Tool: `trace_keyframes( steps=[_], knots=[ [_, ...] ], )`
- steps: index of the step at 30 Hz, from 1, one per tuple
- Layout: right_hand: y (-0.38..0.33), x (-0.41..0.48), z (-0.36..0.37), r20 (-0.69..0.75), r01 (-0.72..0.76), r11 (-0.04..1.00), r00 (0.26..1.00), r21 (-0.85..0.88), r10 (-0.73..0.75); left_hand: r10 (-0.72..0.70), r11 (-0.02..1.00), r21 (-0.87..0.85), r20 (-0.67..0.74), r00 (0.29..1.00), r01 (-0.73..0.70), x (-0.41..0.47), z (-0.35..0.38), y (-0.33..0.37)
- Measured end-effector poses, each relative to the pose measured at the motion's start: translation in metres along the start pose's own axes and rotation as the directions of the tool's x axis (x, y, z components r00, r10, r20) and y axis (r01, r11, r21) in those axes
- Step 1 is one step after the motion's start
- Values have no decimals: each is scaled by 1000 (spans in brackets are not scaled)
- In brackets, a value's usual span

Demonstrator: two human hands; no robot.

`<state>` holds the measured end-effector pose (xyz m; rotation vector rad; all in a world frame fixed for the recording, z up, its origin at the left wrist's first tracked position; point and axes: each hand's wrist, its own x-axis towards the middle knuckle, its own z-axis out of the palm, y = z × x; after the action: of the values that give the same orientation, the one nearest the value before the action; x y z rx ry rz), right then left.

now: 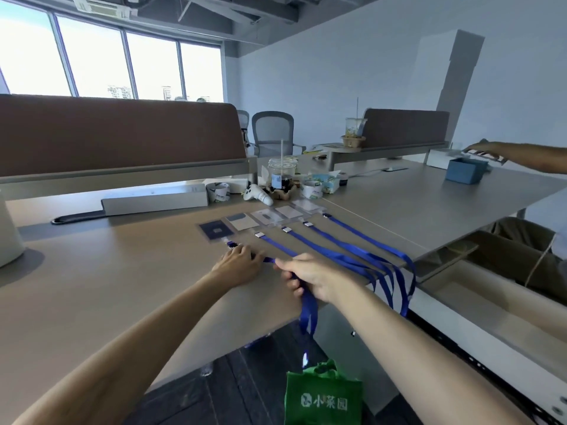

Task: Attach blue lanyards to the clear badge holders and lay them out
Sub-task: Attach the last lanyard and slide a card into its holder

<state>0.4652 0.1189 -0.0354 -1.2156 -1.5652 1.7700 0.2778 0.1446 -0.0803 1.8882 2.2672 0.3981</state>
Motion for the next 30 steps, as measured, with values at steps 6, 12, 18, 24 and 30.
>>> trace_keyframes(
  steps=[6, 12, 18, 24, 30],
  knots=[
    [7, -30, -12, 79, 70, 993, 994, 99, -78, 1, 993, 115, -54, 999, 6, -20, 5, 6],
    [19, -65, -45, 215, 51, 998, 975, 26, -55, -12, 989, 149, -41, 999, 18, -28, 2, 11],
    [36, -84, -64, 264, 48, 994, 962, 97, -72, -17, 978, 208, 6, 1000, 15, -27, 1, 9],
    [54, -82, -70, 92, 56, 998, 994, 22, -58, -8, 999, 49, -104, 995, 13, -33, 10, 24],
    [73, -80, -77, -109, -9, 969, 994, -247, -19, 5, 987, 161, -49, 999, 3, -36, 12, 31]
  ],
)
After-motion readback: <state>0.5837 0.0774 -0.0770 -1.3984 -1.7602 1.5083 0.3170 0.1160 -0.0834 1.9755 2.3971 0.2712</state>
